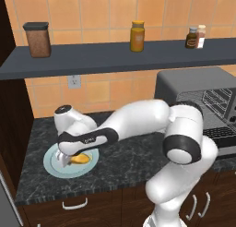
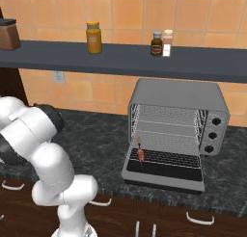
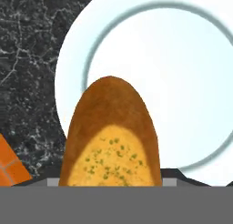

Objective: Pick up the kebab skewer and baguette bread, and place them inside the toaster oven. Close the toaster oven door and start by setting the timer.

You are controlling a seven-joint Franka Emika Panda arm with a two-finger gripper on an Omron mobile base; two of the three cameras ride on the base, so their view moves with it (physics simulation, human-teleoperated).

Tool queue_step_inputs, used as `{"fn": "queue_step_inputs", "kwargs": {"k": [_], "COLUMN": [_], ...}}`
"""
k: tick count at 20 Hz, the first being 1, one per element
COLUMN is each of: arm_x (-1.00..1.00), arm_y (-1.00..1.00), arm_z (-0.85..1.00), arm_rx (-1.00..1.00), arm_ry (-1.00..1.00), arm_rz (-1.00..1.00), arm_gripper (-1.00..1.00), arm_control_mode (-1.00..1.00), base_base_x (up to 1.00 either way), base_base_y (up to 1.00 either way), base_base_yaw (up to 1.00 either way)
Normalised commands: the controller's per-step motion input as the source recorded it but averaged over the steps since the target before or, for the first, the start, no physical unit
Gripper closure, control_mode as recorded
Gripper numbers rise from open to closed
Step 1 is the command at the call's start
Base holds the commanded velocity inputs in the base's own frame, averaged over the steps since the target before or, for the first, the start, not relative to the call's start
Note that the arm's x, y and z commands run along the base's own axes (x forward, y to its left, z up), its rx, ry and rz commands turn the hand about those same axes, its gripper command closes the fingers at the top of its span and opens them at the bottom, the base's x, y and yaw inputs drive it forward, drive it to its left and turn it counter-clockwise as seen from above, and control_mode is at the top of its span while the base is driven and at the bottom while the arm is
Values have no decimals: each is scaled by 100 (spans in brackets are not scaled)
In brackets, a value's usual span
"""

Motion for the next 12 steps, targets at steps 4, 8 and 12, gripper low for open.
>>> {"fn": "queue_step_inputs", "kwargs": {"k": [4,8,12], "arm_x": [-23,-11,-14], "arm_y": [-100,-100,-100], "arm_z": [52,51,56], "arm_rx": [0,0,0], "arm_ry": [0,0,0], "arm_rz": [-5,-9,-11], "arm_gripper": [100,100,100], "arm_control_mode": [-100,-100,-100], "base_base_x": [0,0,0], "base_base_y": [0,0,0], "base_base_yaw": [0,0,0]}}
